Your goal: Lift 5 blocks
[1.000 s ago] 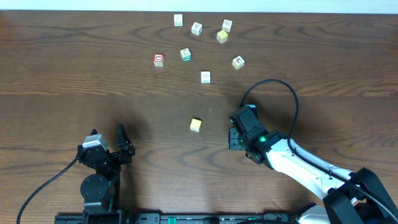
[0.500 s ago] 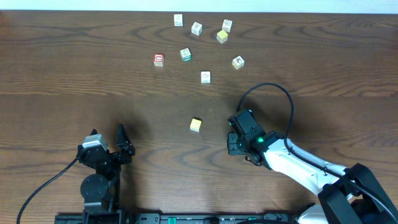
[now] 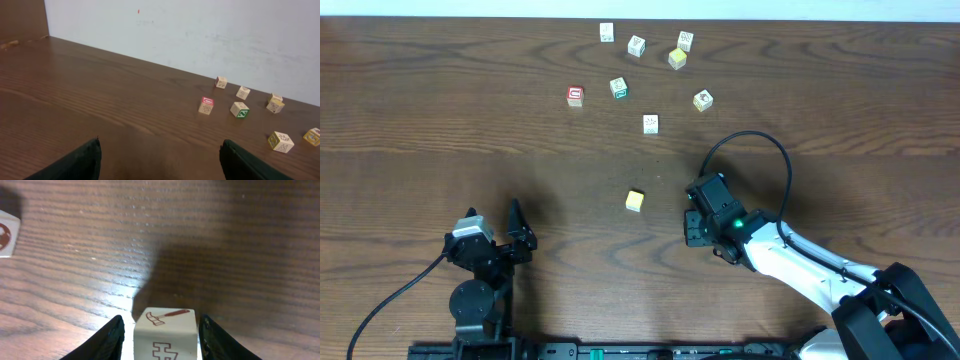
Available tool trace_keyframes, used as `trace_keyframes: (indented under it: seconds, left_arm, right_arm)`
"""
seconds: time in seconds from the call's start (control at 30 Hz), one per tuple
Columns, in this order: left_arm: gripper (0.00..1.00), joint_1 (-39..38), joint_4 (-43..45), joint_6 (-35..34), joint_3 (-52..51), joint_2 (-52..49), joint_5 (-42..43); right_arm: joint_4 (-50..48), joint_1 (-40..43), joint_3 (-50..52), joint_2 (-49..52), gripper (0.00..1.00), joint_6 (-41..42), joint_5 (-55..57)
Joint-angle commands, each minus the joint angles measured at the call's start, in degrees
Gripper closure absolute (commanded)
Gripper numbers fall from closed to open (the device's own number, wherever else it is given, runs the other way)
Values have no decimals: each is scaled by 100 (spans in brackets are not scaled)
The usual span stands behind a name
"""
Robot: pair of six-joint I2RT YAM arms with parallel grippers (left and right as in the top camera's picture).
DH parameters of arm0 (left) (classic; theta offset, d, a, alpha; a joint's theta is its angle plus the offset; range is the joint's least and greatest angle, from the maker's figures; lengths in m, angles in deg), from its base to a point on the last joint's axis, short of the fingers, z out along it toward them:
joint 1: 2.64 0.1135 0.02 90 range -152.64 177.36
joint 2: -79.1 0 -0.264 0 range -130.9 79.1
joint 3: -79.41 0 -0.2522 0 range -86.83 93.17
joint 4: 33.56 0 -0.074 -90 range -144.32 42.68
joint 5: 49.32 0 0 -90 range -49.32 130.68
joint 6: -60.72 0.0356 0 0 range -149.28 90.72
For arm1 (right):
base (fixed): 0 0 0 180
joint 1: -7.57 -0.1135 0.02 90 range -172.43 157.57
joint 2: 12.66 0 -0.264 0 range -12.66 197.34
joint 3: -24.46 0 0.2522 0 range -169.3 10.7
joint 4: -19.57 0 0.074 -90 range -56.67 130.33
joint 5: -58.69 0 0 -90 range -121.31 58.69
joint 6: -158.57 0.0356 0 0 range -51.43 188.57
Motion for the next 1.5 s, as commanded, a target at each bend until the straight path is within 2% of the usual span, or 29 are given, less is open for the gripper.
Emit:
trace_keyframes:
  seconds: [0.0,0.37,0.73,0.97,1.27,1.3,1.33,1.47]
  left_arm:
    - [24,24,-236,-33,-101,35,-68]
    - [24,24,-236,-33,-101,35,-66]
    - [24,24,-236,-33,-101,35,-68]
    - [24,24,-236,-33,-101,35,-68]
    - [24,24,-236,-33,-101,35,-66]
    - [24,24,-236,-33,-101,35,-66]
    - [24,24,-236,-33,-101,35,-66]
    - [24,26,-236,-33,-101,35,-68]
  right_arm:
    - [9,-50,-181,17,54,-57,216]
    - [219,-50,-201,17,60,249,415]
    - [216,-50,-201,17,60,369,463]
    - [195,-50,-201,17,55,442,483]
    - [197,-50,-452,15,48,-345,28]
    - [240,-50,-544,15,46,-417,31]
    - [260,-50,-625,15,40,-505,28]
    - [435,-50,-1156,17,7,-990,28]
